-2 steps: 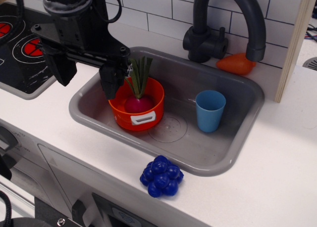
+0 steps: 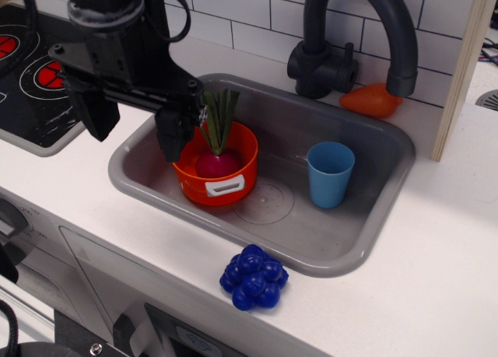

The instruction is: Take beet from pot sink

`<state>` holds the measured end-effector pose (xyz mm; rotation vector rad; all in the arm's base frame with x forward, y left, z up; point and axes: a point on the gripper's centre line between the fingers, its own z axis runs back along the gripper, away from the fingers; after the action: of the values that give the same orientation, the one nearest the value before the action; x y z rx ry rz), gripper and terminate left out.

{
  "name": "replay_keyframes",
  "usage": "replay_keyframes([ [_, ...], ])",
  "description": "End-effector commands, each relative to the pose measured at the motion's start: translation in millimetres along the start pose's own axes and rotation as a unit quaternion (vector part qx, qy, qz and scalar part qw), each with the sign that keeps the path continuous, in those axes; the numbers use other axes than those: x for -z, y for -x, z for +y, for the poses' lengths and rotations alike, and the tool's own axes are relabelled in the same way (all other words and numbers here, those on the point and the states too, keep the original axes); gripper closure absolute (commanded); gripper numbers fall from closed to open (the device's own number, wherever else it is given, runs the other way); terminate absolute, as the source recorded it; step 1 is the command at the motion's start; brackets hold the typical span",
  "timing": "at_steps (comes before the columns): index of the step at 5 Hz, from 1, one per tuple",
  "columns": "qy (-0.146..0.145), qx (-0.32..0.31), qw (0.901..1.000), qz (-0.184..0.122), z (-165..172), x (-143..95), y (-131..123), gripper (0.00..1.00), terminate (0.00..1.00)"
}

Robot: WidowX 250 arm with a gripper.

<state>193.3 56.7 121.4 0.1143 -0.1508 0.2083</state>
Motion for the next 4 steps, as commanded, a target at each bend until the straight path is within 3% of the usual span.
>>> replay_keyframes([
  [1,-0.002,-0.086,0.996,-0.024,-32.4,9.7,-53.1,0.0,0.0],
  [2,-0.003,-0.121,0.992,-0.035,-41.1,17.1,-77.0,0.0,0.0],
  [3,0.0,-0.156,0.9853,-0.069,-31.8,23.1,-96.5,0.0,0.0],
  [4,-0.016,-0.196,0.9771,-0.08,-12.7,33.1,-112.5,0.0,0.0],
])
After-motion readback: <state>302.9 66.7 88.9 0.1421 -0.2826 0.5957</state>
